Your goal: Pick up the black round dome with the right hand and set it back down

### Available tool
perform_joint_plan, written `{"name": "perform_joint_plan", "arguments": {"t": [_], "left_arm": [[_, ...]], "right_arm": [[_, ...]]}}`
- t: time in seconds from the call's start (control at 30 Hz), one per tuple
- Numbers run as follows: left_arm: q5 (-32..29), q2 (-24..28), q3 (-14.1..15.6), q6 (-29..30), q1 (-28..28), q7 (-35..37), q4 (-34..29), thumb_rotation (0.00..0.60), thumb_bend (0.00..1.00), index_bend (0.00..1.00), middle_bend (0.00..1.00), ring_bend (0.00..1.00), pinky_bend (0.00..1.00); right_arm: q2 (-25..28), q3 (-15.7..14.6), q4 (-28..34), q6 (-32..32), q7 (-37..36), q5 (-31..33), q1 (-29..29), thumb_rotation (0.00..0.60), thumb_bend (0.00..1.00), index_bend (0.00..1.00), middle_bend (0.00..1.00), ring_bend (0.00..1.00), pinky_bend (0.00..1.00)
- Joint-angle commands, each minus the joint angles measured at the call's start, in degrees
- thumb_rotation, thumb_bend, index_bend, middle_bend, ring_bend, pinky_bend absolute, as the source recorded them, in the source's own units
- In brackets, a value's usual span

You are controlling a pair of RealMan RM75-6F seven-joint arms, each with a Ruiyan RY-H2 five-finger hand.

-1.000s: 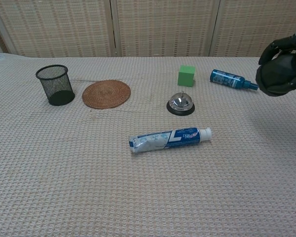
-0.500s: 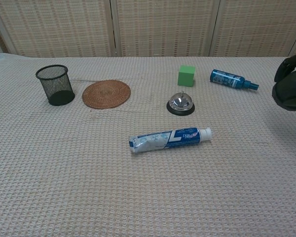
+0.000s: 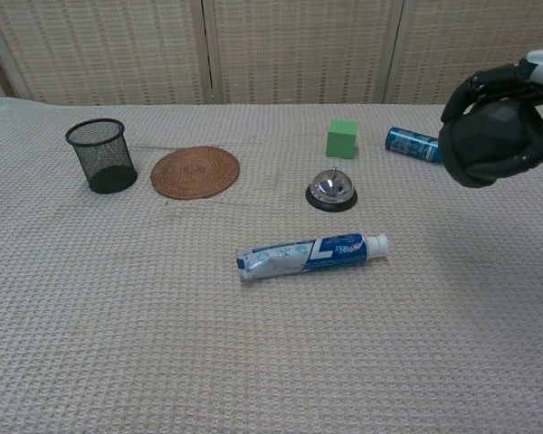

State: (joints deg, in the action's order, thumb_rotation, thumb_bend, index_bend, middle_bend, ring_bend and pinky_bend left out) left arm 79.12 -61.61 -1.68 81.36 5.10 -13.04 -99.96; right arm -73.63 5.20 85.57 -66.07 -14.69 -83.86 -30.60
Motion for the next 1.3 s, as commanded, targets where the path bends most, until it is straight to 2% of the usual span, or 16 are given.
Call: {"name": "perform_joint_plan", "arguments": {"t": [0.03, 0.13, 0.23, 0.5, 0.63, 0.9, 1.07, 1.3], "left_arm": [[-0.12, 0.0, -0.02, -0.08, 0.04, -0.1, -0.03, 0.6, 0.41, 0.39, 0.0, 0.0, 0.39], [-0.31, 0.05, -0.02, -0.22, 0.06, -0.19, -0.12, 0.6, 0.41, 0.39, 0.0, 0.0, 0.39], [-0.56, 0.12, -0.04, -0.34, 0.07, -0.17, -0.15, 0.6, 0.41, 0.39, 0.0, 0.0, 0.39], [-0.75, 0.23, -0.01, -0.53, 0.12, -0.17, -0.15, 0.6, 0.41, 0.38, 0.0, 0.0, 0.39], [-0.7, 0.26, 0.02, -0.48, 0.09, -0.18, -0.18, 0.6, 0.41, 0.38, 0.0, 0.0, 0.39], [-0.76, 0.42, -0.02, -0.42, 0.05, 0.17, -0.19, 0.6, 0.41, 0.38, 0.0, 0.0, 0.39], [-0.67, 0.4, 0.04, -0.43, 0.05, 0.18, -0.17, 0.6, 0.41, 0.38, 0.0, 0.0, 0.39], [-0.72, 0.41, 0.05, -0.49, 0.07, 0.18, -0.16, 0.6, 0.41, 0.38, 0.0, 0.0, 0.39]], "right_arm": [[3.86, -0.25, 6.2, 10.22, 21.48, 17.45, -1.23, 0.6, 0.2, 0.57, 0.48, 0.62, 0.8], [4.68, 0.18, 9.13, 12.59, 29.47, 26.12, -2.94, 0.6, 0.2, 0.57, 0.48, 0.62, 0.8], [4.52, 0.48, 10.22, 13.48, 33.88, 31.84, -4.42, 0.6, 0.2, 0.57, 0.48, 0.62, 0.81], [5.64, 0.12, 9.77, 22.45, 36.04, 43.73, -9.19, 0.6, 0.2, 0.57, 0.48, 0.62, 0.81], [4.81, -0.22, 7.53, 24.95, 35.18, 45.88, -10.68, 0.6, 0.2, 0.57, 0.48, 0.62, 0.81], [3.72, -1.62, 5.28, 25.67, 34.73, 47.02, -12.14, 0.6, 0.2, 0.56, 0.48, 0.6, 0.8], [3.81, -2.72, 4.86, 26.71, 34.66, 47.8, -12.94, 0.6, 0.2, 0.54, 0.46, 0.52, 0.75], [4.32, -3.89, 4.72, 27.86, 33.85, 47.48, -13.72, 0.6, 0.2, 0.47, 0.24, 0.22, 0.5]]}}
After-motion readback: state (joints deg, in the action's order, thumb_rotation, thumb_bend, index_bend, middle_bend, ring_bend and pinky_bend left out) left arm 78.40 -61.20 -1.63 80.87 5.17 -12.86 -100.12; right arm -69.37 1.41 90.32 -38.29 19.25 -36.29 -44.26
